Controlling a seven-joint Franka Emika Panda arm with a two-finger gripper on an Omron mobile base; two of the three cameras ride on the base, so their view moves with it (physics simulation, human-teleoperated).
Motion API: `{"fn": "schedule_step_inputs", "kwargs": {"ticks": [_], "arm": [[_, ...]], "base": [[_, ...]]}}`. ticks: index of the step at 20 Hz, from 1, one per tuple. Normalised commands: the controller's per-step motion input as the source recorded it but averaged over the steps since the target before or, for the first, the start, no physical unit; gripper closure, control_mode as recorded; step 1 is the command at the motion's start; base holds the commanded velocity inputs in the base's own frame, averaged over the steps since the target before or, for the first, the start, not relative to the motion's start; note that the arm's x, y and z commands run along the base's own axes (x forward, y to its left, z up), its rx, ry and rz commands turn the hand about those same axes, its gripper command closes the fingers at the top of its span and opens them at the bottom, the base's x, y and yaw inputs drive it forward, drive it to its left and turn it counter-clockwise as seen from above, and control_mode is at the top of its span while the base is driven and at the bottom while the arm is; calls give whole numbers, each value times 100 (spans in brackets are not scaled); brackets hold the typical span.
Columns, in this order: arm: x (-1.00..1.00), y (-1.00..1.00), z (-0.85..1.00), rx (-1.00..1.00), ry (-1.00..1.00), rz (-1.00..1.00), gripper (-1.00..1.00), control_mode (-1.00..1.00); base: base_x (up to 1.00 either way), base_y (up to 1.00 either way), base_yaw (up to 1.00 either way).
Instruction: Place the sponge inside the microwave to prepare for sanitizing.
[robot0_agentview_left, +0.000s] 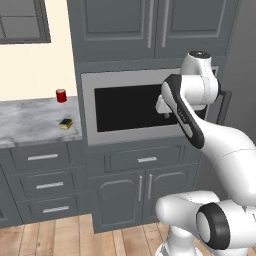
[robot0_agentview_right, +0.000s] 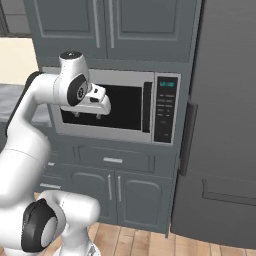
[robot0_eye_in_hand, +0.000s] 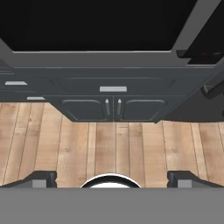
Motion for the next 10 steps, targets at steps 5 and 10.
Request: {"fn": "schedule_step_inputs", "kwargs": {"ticks": [5,10], "arm": [[0,0,0,0,0,0,-100,-100],[-2,0,0,0,-1,0,-100,-100]], "base": [[0,0,0],[0,0,0]]}}
